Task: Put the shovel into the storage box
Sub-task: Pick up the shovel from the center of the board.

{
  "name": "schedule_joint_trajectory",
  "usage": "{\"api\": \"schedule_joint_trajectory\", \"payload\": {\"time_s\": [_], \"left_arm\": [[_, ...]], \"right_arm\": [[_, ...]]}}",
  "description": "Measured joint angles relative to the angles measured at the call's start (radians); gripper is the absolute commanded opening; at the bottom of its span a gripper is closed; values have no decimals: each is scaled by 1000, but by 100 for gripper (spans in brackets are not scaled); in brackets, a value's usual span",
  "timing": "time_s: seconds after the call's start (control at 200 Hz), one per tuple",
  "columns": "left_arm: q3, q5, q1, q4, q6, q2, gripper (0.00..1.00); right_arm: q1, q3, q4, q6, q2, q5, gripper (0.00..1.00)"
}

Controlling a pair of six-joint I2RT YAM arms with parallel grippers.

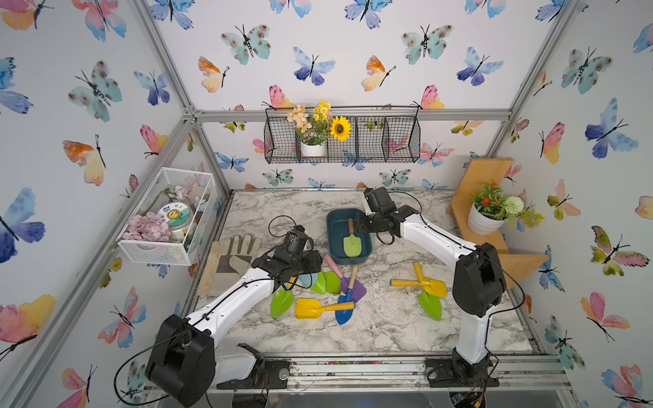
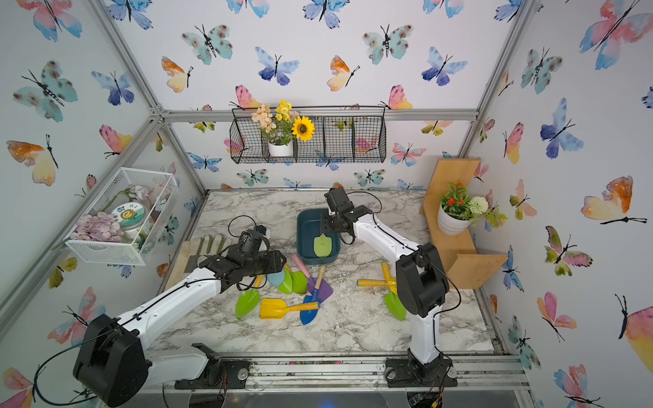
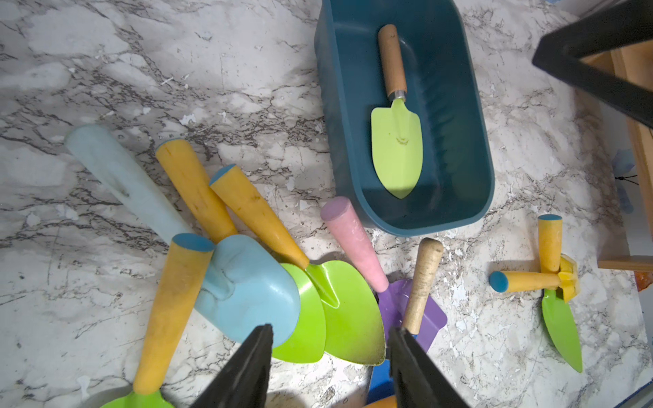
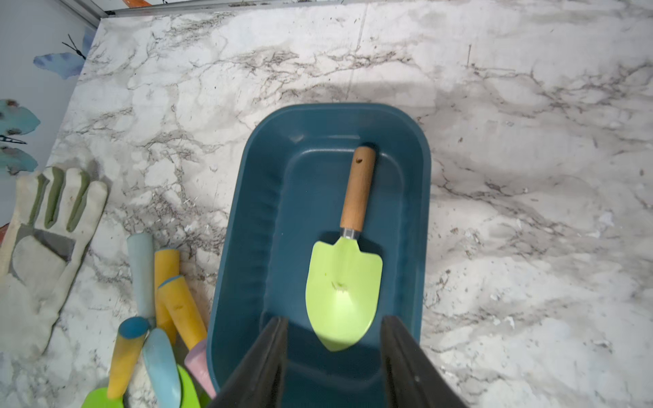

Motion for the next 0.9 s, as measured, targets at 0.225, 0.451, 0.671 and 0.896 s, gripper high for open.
{"api": "schedule_joint_trajectory", "payload": {"time_s": [0.225, 0.451, 0.671, 0.896], "left_arm": [[-47, 1, 0, 2, -2, -34, 59], [-116, 1, -7, 25, -20, -63, 59], [-146, 0, -36, 54, -47, -64, 59], [-175, -30, -41, 60, -80, -63, 59]], "right_arm": [[0, -200, 38, 2, -160, -48, 50], [0, -379, 76, 13, -313, -79, 53], [0, -518, 107, 43, -412, -101, 53], [0, -612, 148, 74, -460, -124, 53]]}}
